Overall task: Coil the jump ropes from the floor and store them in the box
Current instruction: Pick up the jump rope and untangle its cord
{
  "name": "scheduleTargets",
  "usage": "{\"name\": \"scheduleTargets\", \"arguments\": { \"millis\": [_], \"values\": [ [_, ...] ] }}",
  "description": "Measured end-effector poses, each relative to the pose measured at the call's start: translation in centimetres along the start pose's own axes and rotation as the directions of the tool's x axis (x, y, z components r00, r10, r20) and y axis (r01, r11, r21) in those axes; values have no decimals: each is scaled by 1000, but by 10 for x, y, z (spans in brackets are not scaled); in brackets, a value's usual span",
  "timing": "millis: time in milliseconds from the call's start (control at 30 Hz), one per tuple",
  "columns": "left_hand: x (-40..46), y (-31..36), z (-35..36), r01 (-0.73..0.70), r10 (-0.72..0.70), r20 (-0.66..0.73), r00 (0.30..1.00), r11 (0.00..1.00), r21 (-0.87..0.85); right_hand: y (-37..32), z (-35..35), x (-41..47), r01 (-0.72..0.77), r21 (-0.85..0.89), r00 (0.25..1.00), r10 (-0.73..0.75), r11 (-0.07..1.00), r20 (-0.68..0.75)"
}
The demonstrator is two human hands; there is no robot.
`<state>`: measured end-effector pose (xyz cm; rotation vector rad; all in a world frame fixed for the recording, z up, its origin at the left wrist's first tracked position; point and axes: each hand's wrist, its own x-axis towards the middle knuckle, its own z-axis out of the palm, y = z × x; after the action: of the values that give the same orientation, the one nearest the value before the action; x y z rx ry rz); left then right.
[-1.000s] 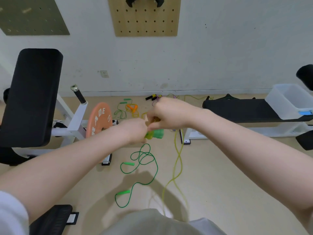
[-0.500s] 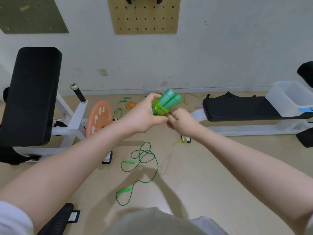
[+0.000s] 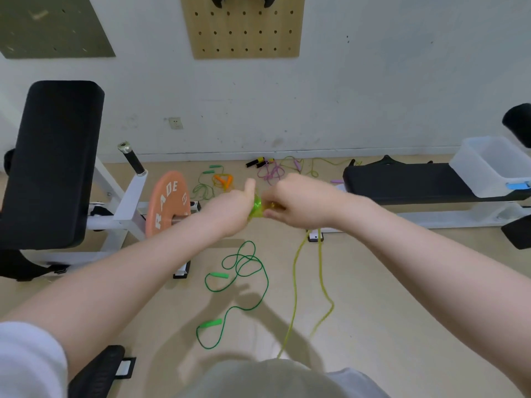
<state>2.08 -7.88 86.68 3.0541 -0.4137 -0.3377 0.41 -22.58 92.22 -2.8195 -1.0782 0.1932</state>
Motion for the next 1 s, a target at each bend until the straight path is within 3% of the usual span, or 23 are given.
{"name": "scheduleTargets", "arguments": {
  "millis": [167,233,300,367,433,533,633,700,733,800,900,1000],
  "values": [
    [-7,13,-11,-109,104,-53,993,989,-100,32,-14,13,-80,269,977,130,960,-172],
    [-16,16,-21,-174,142,-126,982,941,-289,46,-12,14,-57,562,973,172,825,-154],
    [-26,19,-33,-256,167,-235,958,865,-431,53,-6,10,8,822,979,162,569,-122],
    [-31,20,-42,-299,171,-293,941,826,-478,52,4,8,53,898,985,123,436,-118],
    [-31,18,-45,-303,162,-304,939,807,-506,43,15,9,26,908,984,149,419,-97],
    [-28,9,-40,-240,105,-264,959,796,-555,32,27,16,-31,839,956,260,544,-133],
    [-22,6,-33,-176,25,-248,968,771,-612,25,39,23,-75,661,964,224,747,-144],
    [-14,3,-32,-131,-58,-270,961,764,-632,18,49,25,-132,307,978,174,943,-113],
    [-10,1,-31,-101,-94,-265,960,764,-637,13,52,24,-155,107,982,165,982,-90],
    [-2,-6,-30,-24,-129,-211,969,801,-598,6,55,20,-114,-99,993,117,989,19],
    [5,-19,-22,69,-128,-116,985,908,-414,3,40,13,-49,-122,992,63,991,113],
    [8,-29,-9,98,-107,-23,994,968,-231,0,14,7,22,-133,998,-14,991,63]
  ]
}}
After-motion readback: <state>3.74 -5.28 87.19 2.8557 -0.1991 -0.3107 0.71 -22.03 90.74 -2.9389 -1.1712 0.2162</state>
